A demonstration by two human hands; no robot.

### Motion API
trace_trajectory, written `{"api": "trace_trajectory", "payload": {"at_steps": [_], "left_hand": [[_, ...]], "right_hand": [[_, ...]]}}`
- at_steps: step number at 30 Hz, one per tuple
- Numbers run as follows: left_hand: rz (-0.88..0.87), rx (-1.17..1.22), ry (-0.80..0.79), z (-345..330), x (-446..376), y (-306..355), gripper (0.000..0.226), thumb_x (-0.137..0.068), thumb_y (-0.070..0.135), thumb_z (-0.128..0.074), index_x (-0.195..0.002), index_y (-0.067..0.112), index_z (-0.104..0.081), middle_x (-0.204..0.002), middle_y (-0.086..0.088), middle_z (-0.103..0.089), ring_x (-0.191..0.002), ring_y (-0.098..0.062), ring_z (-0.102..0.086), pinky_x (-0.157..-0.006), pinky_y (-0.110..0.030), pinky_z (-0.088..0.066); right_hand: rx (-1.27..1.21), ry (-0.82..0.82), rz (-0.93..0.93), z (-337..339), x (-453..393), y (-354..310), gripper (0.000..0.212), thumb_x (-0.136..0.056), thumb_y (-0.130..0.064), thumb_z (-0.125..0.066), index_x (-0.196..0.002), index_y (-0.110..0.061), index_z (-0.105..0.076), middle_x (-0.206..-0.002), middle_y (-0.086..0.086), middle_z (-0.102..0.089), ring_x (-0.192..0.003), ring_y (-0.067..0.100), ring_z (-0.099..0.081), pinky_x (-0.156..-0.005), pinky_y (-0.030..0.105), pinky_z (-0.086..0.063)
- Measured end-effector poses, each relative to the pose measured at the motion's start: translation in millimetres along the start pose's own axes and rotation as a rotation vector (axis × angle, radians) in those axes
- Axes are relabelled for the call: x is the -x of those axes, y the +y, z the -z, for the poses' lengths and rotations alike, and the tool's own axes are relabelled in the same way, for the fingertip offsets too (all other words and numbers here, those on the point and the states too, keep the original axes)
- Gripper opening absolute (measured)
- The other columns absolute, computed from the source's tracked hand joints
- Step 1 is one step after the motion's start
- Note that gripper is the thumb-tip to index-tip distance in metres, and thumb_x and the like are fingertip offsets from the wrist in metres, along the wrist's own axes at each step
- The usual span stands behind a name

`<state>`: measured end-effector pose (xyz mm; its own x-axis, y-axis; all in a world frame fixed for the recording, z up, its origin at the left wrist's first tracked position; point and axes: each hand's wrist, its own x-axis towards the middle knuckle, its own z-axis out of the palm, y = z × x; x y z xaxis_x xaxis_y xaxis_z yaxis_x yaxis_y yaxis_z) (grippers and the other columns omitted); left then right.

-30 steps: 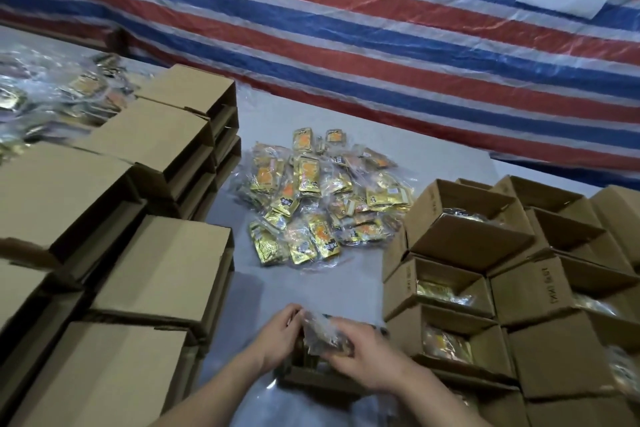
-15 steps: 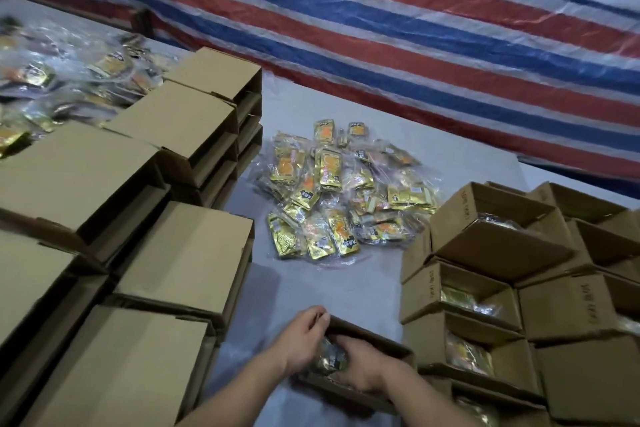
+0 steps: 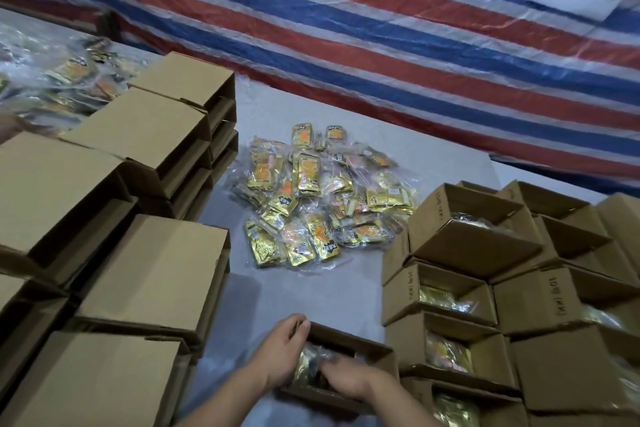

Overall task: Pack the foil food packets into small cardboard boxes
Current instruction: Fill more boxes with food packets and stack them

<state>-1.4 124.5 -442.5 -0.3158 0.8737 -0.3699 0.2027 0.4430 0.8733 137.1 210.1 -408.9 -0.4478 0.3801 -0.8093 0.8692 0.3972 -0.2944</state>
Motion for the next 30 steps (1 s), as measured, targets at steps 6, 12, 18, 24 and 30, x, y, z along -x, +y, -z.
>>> {"api": "trace_trajectory", "payload": {"at_steps": [6, 12, 18, 24, 30], "left_hand": [[0.004, 0.038, 0.022, -2, 4, 8, 0.02, -0.104, 0.034, -0.041, -0.096, 0.023, -0.057, -0.088, 0.005, -0.058, -0.089, -0.011, -0.056, -0.08, -0.023, -0.041], [0.128, 0.067, 0.05, -4, 0, 7, 0.031, -0.103, 0.036, -0.042, -0.126, 0.021, -0.056, -0.125, 0.0, -0.059, -0.119, -0.017, -0.051, -0.096, -0.021, -0.036], [0.339, 0.113, 0.136, -13, 2, 10, 0.069, -0.097, 0.049, -0.048, -0.149, 0.006, -0.033, -0.153, -0.012, -0.038, -0.14, -0.027, -0.037, -0.113, -0.034, -0.027], [0.334, -0.001, 0.153, -17, 20, 33, 0.045, -0.104, 0.029, -0.041, -0.143, 0.007, -0.043, -0.149, -0.017, -0.042, -0.139, -0.03, -0.039, -0.108, -0.031, -0.03], [0.159, -0.128, 0.233, 20, 34, 117, 0.041, -0.104, 0.033, -0.036, -0.135, 0.014, -0.053, -0.134, -0.015, -0.058, -0.127, -0.03, -0.051, -0.094, -0.033, -0.039]], "right_hand": [[0.043, -0.003, 0.066, 4, 10, 4, 0.053, -0.103, -0.051, -0.021, -0.153, -0.035, -0.032, -0.159, -0.006, -0.034, -0.146, 0.014, -0.029, -0.116, 0.03, -0.017], [-0.04, 0.694, 0.017, 5, 60, 37, 0.012, -0.095, -0.04, -0.051, -0.094, -0.03, -0.058, -0.099, -0.012, -0.053, -0.09, 0.008, -0.057, -0.079, 0.023, -0.048], [-0.228, 0.655, -0.197, 4, 56, 54, 0.043, -0.096, -0.028, -0.055, -0.137, -0.019, -0.046, -0.114, -0.004, -0.065, -0.104, 0.014, -0.065, -0.089, 0.028, -0.05], [-0.27, 0.636, -0.223, 2, 55, 51, 0.031, -0.099, -0.024, -0.052, -0.129, -0.018, -0.047, -0.111, 0.001, -0.066, -0.106, 0.022, -0.064, -0.088, 0.033, -0.049], [-0.235, 0.875, -0.035, 53, 122, 43, 0.013, -0.101, -0.023, -0.045, -0.088, -0.025, -0.044, -0.077, -0.008, -0.052, -0.077, 0.016, -0.061, -0.063, 0.025, -0.039]]}}
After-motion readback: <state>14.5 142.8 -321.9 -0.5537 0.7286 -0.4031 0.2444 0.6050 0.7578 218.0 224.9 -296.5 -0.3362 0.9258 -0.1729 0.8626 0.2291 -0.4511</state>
